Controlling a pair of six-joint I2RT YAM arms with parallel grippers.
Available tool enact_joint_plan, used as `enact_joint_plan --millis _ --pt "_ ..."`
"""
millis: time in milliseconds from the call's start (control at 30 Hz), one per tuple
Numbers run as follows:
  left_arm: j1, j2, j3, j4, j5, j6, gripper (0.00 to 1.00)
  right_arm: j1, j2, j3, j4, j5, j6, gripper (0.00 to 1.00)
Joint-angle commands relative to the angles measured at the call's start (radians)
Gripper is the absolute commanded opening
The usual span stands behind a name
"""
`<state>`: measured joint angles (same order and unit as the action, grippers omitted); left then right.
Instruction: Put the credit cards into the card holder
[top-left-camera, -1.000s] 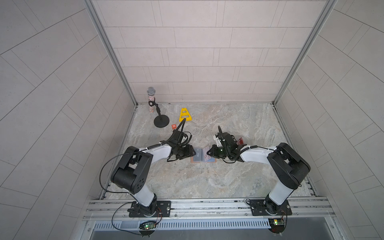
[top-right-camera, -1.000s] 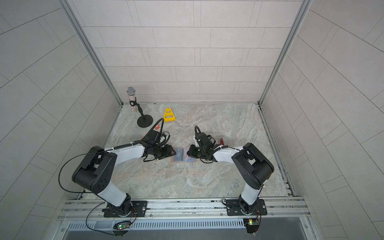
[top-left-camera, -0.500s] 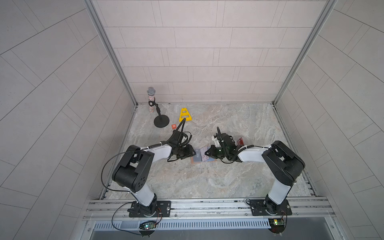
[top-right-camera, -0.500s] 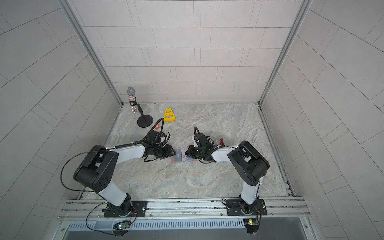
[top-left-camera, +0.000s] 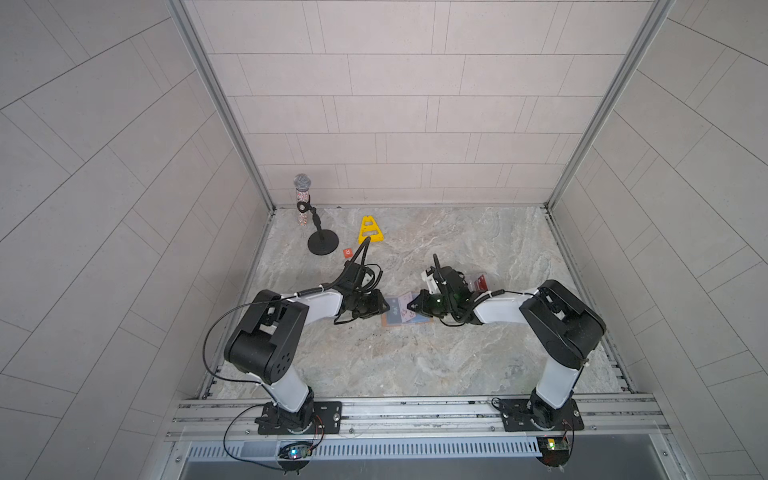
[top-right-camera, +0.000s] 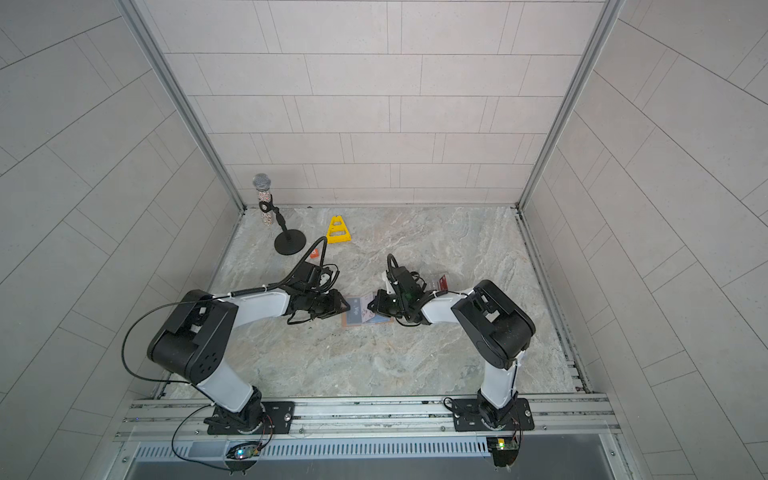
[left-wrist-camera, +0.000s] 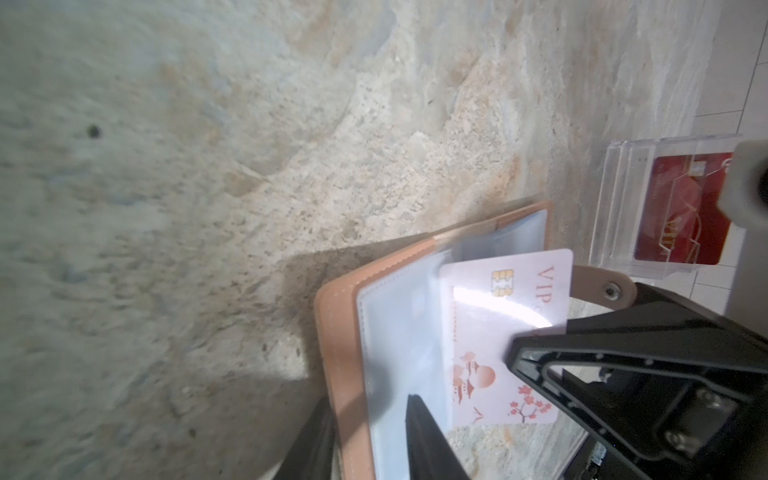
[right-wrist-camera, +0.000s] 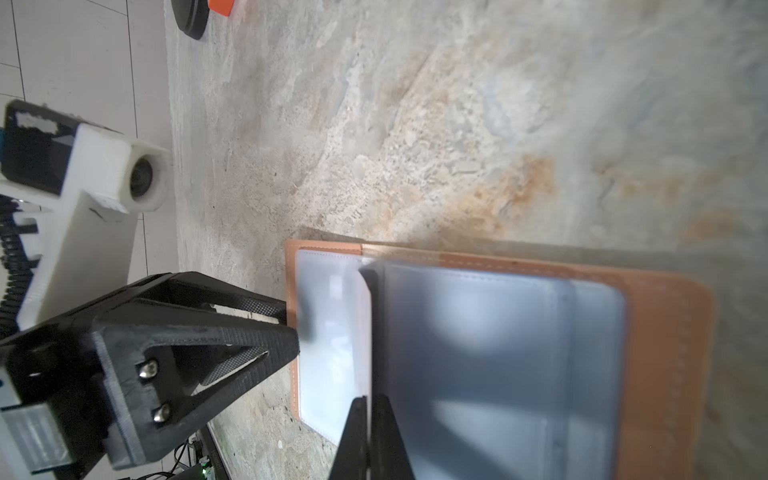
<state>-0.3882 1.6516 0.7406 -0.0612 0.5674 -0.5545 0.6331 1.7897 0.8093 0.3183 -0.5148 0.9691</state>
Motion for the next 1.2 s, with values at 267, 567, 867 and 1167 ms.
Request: enact_joint_plan --millis 267,567,867,1167 --pt "-0.008 0.053 -0.026 -0.057 -0.016 0.012 0.27 0.010 0.043 -0.030 -0.017 0.006 0.010 0.00" --pt "-0.009 0.052 -0.036 -0.063 -0.034 0.010 0.27 0.010 0.051 -0.067 0.031 0.002 0.026 0.00" --pt "-0.008 0.054 -0.041 -0.063 -0.043 0.009 0.27 0.016 0.073 -0.100 0.092 0.001 0.053 0.00" --pt "-0.008 0.050 -0.043 -0.067 -0.053 0.008 0.27 0.025 0.061 -0.101 0.077 0.020 0.053 0.15"
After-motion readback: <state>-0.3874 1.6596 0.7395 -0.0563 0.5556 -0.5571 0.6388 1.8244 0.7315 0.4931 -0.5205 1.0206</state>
